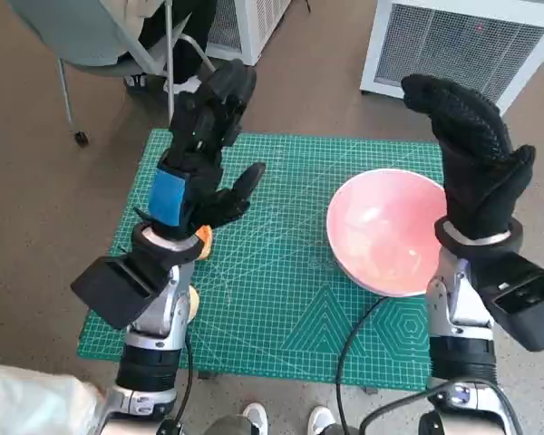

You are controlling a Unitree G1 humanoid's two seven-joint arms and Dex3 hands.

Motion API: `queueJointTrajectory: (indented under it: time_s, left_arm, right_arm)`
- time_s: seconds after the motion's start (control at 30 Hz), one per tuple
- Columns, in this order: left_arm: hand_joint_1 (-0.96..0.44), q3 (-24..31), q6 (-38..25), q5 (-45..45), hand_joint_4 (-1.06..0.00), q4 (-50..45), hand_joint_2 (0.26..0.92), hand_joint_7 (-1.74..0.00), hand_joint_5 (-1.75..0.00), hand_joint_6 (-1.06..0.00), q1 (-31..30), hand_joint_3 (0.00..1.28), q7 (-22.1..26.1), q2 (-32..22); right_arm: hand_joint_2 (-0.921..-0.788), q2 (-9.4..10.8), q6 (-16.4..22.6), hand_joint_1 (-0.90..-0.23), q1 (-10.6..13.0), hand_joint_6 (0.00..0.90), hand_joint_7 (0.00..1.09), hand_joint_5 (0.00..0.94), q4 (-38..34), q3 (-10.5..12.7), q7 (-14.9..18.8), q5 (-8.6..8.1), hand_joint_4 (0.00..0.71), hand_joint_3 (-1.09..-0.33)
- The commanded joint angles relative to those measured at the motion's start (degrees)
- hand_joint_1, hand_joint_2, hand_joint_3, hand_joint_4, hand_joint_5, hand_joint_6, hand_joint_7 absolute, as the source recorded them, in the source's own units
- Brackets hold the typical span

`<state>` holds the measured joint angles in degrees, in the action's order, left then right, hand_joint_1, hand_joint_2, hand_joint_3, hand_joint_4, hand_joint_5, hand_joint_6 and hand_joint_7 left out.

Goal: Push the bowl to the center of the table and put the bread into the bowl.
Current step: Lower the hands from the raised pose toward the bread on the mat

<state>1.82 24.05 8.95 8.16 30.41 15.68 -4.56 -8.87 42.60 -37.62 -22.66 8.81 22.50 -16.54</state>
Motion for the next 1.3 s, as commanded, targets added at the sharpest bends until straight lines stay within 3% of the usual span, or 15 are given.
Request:
queueJointTrajectory:
  time_s: [0.03,0.33,0.4,0.53,0.6,0.7,0.8,1.07,1.2,1.3]
  left_arm:
    - [-0.38,0.18,0.44,0.13,-0.2,0.23,0.921,-0.58,-0.01,0.0,-0.71,0.48,0.06,-0.08]
    - [-0.37,0.15,0.32,0.94,-0.21,-0.31,0.921,-0.58,-0.01,0.0,-1.46,0.47,0.29,0.32]
    - [-0.37,0.23,0.44,1.22,-0.21,-0.28,0.921,-0.58,-0.01,0.0,-1.65,0.47,0.41,0.34]
    - [-0.37,0.43,0.57,1.69,-0.21,-0.22,0.921,-0.58,-0.01,0.0,-1.93,0.47,0.63,0.37]
    - [-0.37,0.59,0.74,1.89,-0.21,-0.06,0.921,-0.58,-0.01,0.0,-2.04,0.47,0.76,0.36]
    - [-0.37,0.86,0.98,2.05,-0.21,0.25,0.921,-0.58,-0.01,0.0,-2.15,0.47,0.9,0.34]
    - [-0.37,1.19,1.36,2.27,-0.21,0.74,0.921,-0.58,-0.01,0.0,-2.25,0.47,1.17,0.29]
    - [-0.38,1.88,2.15,3.07,-0.2,2.04,0.921,-0.57,-0.01,0.0,-2.23,0.47,1.85,0.3]
    - [-0.38,2.0,2.18,3.29,-0.2,2.4,0.921,-0.57,0.0,0.0,-2.15,0.46,1.88,0.42]
    - [-0.38,2.13,2.04,3.42,-0.2,2.43,0.921,-0.57,0.0,0.0,-2.18,0.46,1.86,0.39]
  right_arm:
    - [-0.921,-1.25,0.8,-0.607,1.75,0.303,0.2,0.0,-2.29,1.05,0.79,-0.08,0.363,-0.726]
    - [-0.921,-4.69,5.52,-0.596,2.1,0.283,0.19,0.0,-10.26,5.05,2.51,-1.53,0.329,-0.735]
    - [-0.921,-5.41,6.71,-0.593,2.45,0.275,0.19,0.0,-12.34,6.36,0.98,-0.58,0.326,-0.749]
    - [-0.921,-6.39,8.58,-0.586,3.19,0.25,0.22,0.0,-15.69,8.57,-4.1,2.89,0.321,-0.778]
    - [-0.921,-7.11,9.26,-0.584,3.46,0.163,0.38,0.001,-18.17,9.82,-7.38,4.78,0.322,-0.795]
    - [-0.921,-8.24,9.81,-0.584,3.57,0.108,0.48,0.003,-22.17,11.24,-11.55,6.79,0.327,-0.806]
    - [-0.921,-9.45,10.14,-0.584,3.53,0.091,0.51,0.005,-26.58,12.36,-15.14,8.24,0.332,-0.807]
    - [-0.921,-11.55,10.3,-0.581,3.29,0.133,0.46,0.003,-38.22,13.28,-23.79,11.07,0.338,-0.798]
    - [-0.921,-11.19,9.78,-0.572,3.54,0.163,0.41,0.002,-42.34,12.46,-27.55,12.71,0.34,-0.811]
    - [-0.921,-10.63,9.06,-0.56,3.83,0.187,0.37,0.001,-45.22,11.85,-28.59,13.26,0.339,-0.837]
